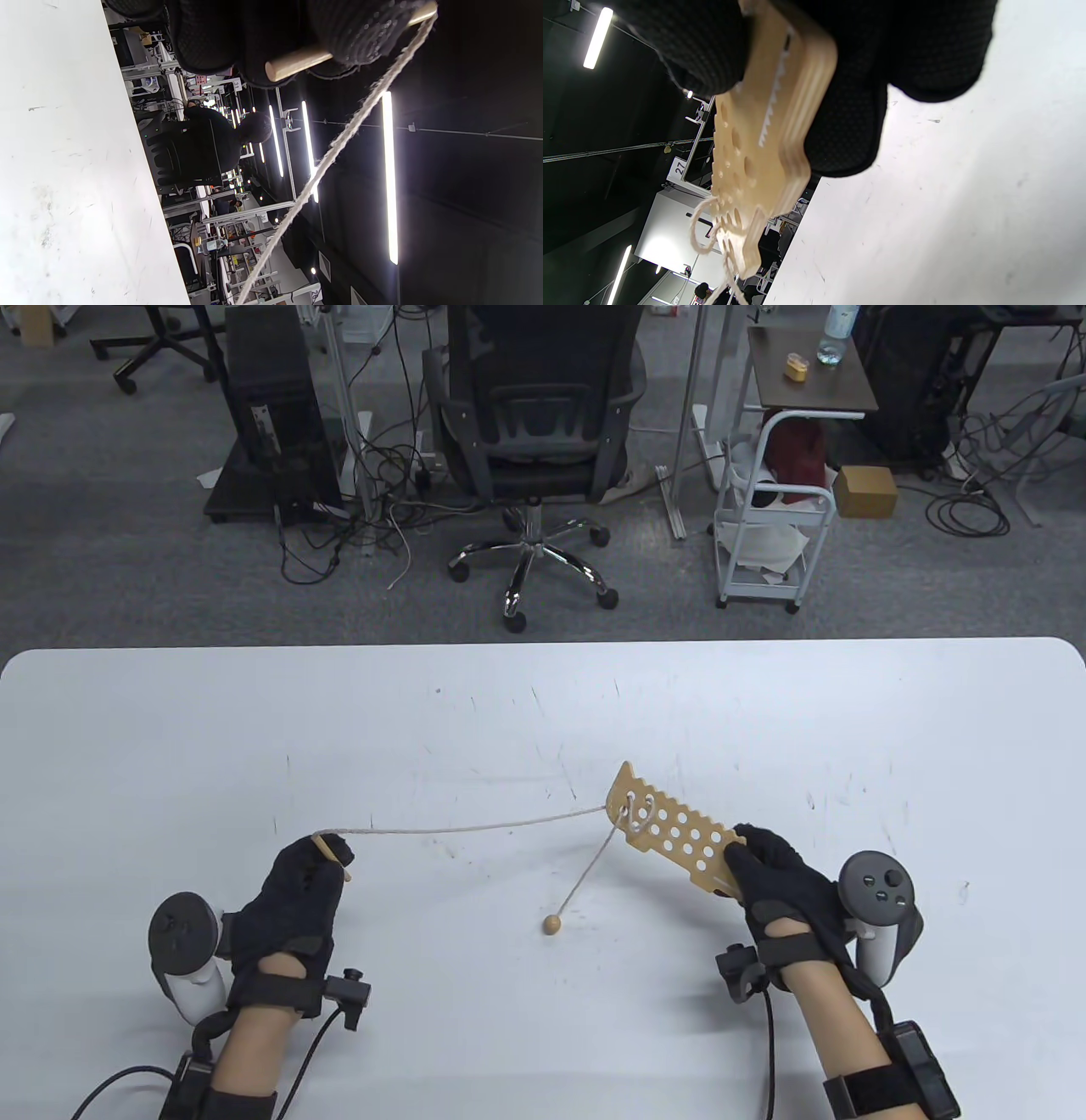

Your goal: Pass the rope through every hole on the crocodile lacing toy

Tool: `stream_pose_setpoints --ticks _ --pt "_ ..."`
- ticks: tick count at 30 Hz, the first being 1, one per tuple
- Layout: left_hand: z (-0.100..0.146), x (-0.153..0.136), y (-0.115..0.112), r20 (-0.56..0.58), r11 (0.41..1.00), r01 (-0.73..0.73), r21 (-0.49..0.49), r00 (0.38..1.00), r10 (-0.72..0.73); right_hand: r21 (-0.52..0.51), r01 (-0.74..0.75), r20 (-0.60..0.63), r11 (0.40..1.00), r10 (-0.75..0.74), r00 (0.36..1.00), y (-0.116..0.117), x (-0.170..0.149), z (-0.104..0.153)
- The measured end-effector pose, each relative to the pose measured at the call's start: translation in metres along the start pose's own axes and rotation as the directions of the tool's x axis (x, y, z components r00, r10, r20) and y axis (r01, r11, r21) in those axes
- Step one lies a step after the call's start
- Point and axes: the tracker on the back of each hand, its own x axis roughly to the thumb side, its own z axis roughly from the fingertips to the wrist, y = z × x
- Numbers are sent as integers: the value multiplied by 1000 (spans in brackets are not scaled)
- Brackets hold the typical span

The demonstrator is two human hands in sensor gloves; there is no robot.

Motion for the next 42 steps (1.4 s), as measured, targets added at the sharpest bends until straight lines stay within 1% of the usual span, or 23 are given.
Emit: stream_pose_setpoints --ticks 17,23,27,33,35,39,42 --pt "0 1 27 40 989 -64 134 997 59 -59 4 -37 998 -6 999 -13 -8 -6" --pt "1 3 31 60 983 -79 166 996 69 -75 -7 -37 997 4 999 -15 -9 -7" --pt "1 3 29 50 984 -89 151 995 82 -70 7 -30 998 -9 1000 -14 -8 -7" --pt "-2 1 19 20 991 -100 88 995 99 -37 23 17 999 -23 1000 -7 -1 -2" --pt "-3 2 16 22 995 -93 33 995 92 -19 33 39 999 -33 999 -4 2 0" --pt "-4 3 9 34 997 -78 -27 996 79 13 43 69 999 -44 997 3 8 5" --pt "-4 2 4 30 996 -67 -51 997 69 42 49 92 998 -53 994 8 12 9"
